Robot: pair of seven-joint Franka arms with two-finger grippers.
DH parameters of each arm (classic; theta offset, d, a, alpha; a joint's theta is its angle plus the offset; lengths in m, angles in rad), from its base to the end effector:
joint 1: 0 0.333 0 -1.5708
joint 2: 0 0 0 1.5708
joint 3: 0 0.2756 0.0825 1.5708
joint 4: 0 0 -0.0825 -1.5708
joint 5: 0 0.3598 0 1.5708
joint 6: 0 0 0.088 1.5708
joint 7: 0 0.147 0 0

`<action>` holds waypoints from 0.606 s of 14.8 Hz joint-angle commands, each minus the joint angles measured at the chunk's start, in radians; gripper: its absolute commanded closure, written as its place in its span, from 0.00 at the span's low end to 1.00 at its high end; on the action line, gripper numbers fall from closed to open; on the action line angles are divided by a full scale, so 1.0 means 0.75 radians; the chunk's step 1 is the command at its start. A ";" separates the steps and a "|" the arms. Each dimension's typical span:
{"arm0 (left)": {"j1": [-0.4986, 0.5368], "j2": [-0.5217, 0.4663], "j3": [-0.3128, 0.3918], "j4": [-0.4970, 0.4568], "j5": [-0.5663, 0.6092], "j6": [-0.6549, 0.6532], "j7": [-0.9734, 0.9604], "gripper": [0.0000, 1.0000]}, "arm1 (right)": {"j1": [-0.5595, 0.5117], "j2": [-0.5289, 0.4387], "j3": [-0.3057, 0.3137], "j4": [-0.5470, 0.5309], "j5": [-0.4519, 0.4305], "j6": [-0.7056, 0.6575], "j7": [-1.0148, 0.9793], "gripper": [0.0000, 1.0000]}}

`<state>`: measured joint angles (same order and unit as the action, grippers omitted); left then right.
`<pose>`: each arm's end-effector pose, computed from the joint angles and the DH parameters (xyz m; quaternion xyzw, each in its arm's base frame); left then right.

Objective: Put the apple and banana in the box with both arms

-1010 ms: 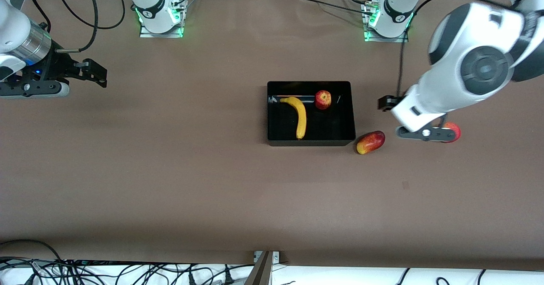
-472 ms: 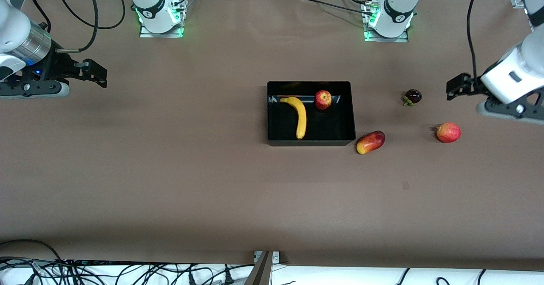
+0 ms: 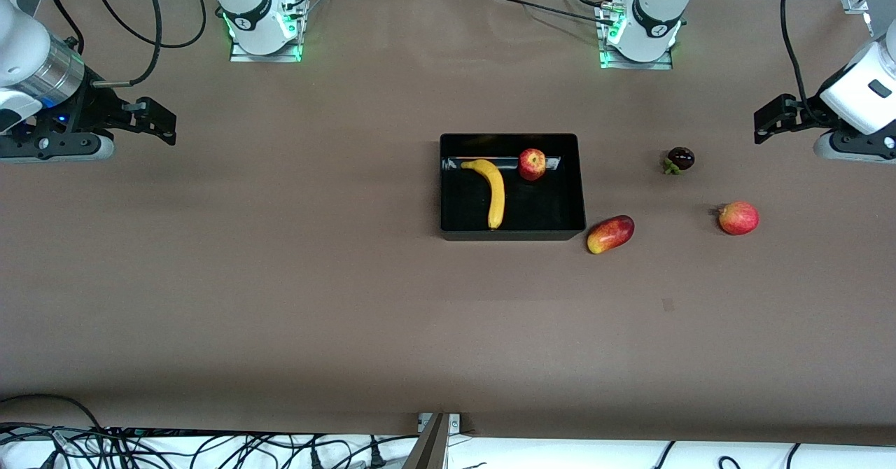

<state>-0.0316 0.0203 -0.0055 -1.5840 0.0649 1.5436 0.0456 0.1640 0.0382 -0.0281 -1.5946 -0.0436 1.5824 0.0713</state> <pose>0.5294 -0.0099 0.5255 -0.9982 0.0414 0.0305 0.0323 0.5336 0.0667 0.5142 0.9989 0.0331 -0.0227 0.0248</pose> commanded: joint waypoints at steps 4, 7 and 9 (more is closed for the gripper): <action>0.009 -0.045 0.001 -0.050 -0.019 0.032 -0.036 0.00 | 0.004 0.008 0.001 0.023 -0.011 -0.005 0.009 0.00; 0.011 -0.054 -0.003 -0.052 -0.017 0.030 -0.034 0.00 | 0.004 0.008 0.001 0.023 -0.011 -0.005 0.009 0.00; 0.011 -0.060 -0.003 -0.052 -0.017 0.030 -0.036 0.00 | 0.006 0.008 0.001 0.023 -0.011 -0.005 0.009 0.00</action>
<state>-0.0289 0.0124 -0.0050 -1.5897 0.0648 1.5482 0.0251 0.1640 0.0382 -0.0281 -1.5946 -0.0436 1.5826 0.0713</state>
